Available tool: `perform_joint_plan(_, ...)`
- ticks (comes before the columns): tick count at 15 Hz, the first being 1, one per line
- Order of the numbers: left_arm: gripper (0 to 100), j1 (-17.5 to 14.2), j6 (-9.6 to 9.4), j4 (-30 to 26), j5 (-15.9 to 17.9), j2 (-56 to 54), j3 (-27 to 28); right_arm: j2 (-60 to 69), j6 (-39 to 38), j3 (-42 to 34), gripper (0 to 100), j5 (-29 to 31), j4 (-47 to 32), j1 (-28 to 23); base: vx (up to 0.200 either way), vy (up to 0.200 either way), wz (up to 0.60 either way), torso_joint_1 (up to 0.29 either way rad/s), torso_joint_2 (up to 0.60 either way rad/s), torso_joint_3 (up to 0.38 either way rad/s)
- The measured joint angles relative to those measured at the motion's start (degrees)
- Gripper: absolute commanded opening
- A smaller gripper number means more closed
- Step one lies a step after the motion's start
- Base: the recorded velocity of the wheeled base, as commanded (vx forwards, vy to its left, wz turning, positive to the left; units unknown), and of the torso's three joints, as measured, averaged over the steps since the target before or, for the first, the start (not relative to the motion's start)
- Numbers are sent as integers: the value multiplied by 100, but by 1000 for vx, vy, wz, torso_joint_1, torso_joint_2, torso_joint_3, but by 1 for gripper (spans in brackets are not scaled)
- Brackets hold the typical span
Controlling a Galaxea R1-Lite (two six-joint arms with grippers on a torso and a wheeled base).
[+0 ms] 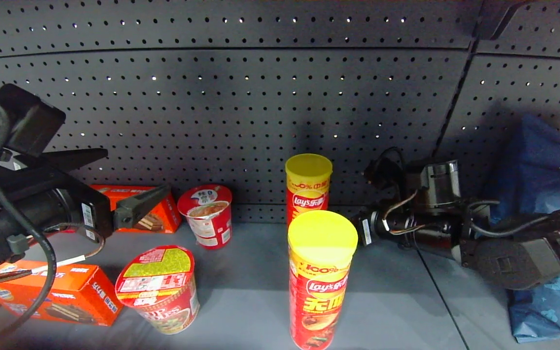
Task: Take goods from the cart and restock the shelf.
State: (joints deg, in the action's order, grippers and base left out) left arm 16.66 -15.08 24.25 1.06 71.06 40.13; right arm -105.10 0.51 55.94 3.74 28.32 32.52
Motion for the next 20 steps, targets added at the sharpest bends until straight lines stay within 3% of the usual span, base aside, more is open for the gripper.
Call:
perform_joint_plan(7, 100, -21, 6, -6, -2, -345, -67, 1513, 0, -317, 100, 138, -54, 2, 0, 0, 0, 0, 0, 0)
perform_joint_plan(10, 100, -324, 22, -9, -9, -846, -372, 2566, 0, -995, 100, 148, -111, -168, 0, 0, 0, 0, 0, 0)
perform_joint_plan(13, 100, -728, 46, -13, -49, -1674, -1059, 3825, 0, -1821, 100, 138, -427, -607, 0, 0, 0, 0, 0, 0)
perform_joint_plan(17, 100, -920, 57, -27, -607, -2727, -1855, 5292, 13, -2632, 100, 140, -653, -1423, 0, 0, 0, 0, 0, 0)
perform_joint_plan(20, 100, -945, 55, -383, -1025, -3540, -2356, 6348, 28, -3148, 100, 633, -911, -1827, 0, 0, 0, 0, 0, 0)
